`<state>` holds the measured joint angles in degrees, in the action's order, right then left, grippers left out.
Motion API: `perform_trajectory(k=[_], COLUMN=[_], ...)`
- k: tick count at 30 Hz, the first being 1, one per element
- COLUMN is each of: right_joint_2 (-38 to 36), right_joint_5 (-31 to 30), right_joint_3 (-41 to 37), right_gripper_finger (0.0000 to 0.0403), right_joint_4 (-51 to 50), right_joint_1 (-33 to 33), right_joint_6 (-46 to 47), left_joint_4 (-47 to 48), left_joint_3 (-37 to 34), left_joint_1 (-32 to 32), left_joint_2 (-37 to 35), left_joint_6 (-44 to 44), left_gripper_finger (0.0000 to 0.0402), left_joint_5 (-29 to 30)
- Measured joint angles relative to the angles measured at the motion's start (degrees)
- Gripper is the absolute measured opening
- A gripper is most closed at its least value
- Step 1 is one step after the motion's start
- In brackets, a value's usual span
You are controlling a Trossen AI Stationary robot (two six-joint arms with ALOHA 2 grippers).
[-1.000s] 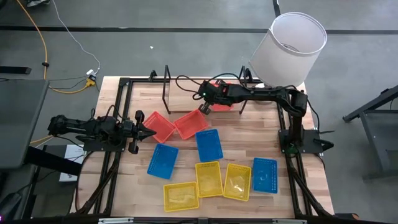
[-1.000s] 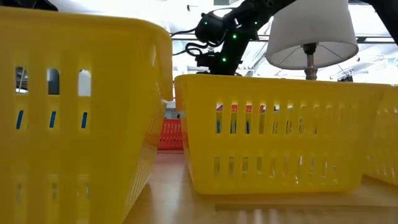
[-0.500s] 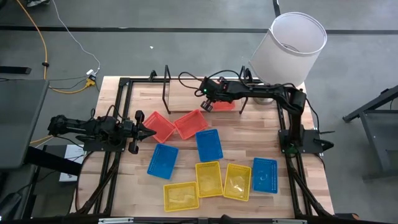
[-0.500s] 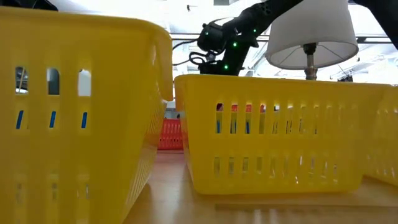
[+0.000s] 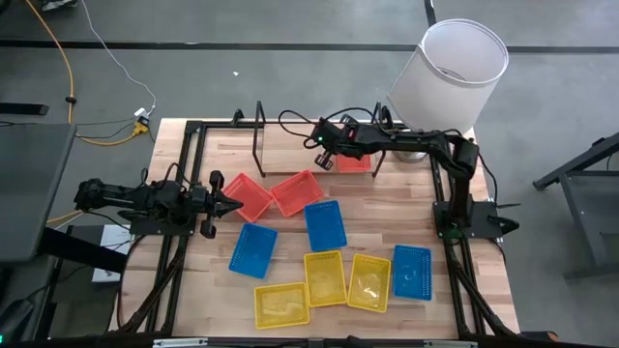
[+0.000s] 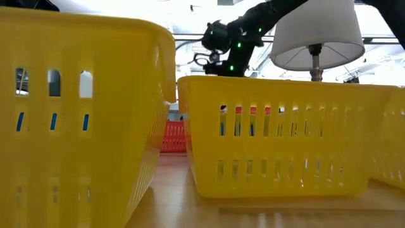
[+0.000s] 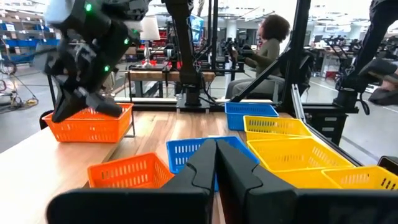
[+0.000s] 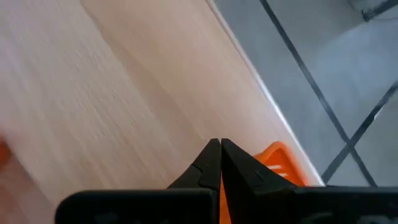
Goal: Stack baskets on shelf by color
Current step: Stack the right orange bin on top of the other orange bin on the shelf
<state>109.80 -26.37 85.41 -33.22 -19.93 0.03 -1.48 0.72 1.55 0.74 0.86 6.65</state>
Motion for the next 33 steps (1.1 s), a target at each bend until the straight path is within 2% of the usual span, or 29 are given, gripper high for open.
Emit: perform_trajectory(k=[4,8,13,18,21,27,30,33], right_joint_2=[-4.6,-9.2,-11.9,-12.1,-14.3,-23.5,-25.8,-25.4], right_joint_5=[1.6,3.9,2.8,0.3,-1.0,-1.5,3.1,8.0], right_joint_3=[0.0,0.0,0.0,-1.1,-9.0,-28.8,-33.2,-33.5], right_gripper_finger=[0.0,0.0,0.0,0.0,0.0,0.0,0.0,0.0], right_joint_4=[-2.6,-5.1,-7.3,-8.9,-3.0,20.3,31.1,36.0], right_joint_1=[2.8,8.6,16.9,22.3,24.1,24.1,23.3,22.5], right_joint_6=[-0.1,-0.1,-0.5,1.4,3.6,11.5,14.1,16.3], left_joint_4=[0.0,0.0,0.0,0.0,0.0,-0.3,-1.3,-1.4], left_joint_3=[0.0,0.0,0.0,0.0,0.0,0.0,0.0,0.0], left_joint_1=[0.0,0.0,0.0,0.0,0.0,0.0,0.0,0.0], left_joint_2=[0.0,0.0,0.0,0.0,0.0,0.0,0.0,0.0], left_joint_6=[0.0,0.0,0.0,3.3,5.3,6.5,6.5,6.5], left_gripper_finger=[0.0003,0.0003,0.0003,0.0003,0.0003,0.0003,0.0003,0.0003], left_joint_5=[0.0,0.0,0.0,0.0,-0.1,0.2,0.9,1.5])
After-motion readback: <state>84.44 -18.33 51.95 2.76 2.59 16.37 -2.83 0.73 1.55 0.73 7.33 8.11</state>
